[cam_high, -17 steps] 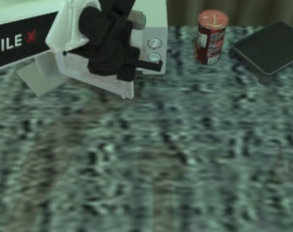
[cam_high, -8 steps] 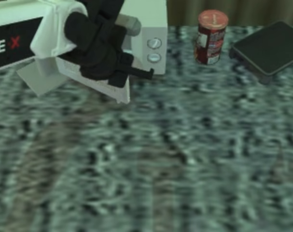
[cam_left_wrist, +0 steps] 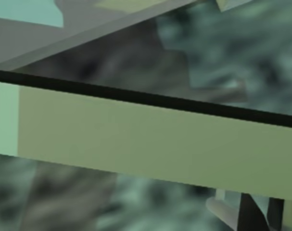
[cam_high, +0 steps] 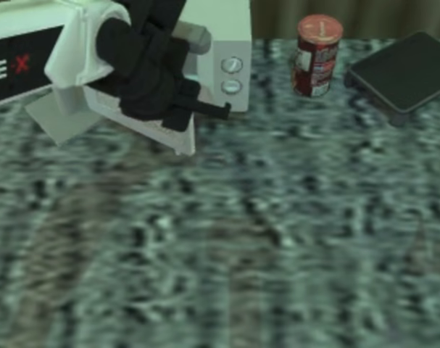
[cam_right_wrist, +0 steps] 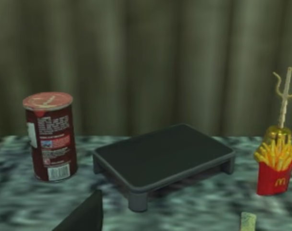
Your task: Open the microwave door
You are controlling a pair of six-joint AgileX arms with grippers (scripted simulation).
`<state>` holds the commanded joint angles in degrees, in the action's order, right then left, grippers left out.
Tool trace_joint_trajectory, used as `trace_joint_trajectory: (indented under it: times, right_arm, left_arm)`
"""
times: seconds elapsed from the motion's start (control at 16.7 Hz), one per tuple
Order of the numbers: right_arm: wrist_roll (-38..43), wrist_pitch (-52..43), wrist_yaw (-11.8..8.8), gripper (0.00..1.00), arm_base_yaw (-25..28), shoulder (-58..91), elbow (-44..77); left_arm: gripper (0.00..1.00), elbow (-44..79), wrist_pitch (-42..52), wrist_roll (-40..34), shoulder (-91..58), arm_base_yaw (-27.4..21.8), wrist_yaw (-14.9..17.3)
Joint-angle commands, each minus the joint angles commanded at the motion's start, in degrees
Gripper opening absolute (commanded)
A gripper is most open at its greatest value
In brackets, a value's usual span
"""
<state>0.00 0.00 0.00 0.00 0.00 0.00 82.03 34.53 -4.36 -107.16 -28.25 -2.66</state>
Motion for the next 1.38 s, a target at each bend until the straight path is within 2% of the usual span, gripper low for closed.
trace_joint_trajectory:
  times: [0.78,0.96,1.38]
  right_arm:
    - [0.0,0.0,0.0,1.0,0.0,0.0,0.0]
    - [0.0,0.0,0.0,1.0,0.0,0.0,0.0]
    - [0.0,0.0,0.0,1.0,0.0,0.0,0.0]
  left_arm:
    - [0.0,0.0,0.0,0.0,0.0,0.0,0.0]
    - [0.0,-0.7,-0.3,0.7,0.4,0.0,0.8]
    - [0.0,-5.4,-1.2,8.1,4.2,2.5,4.7]
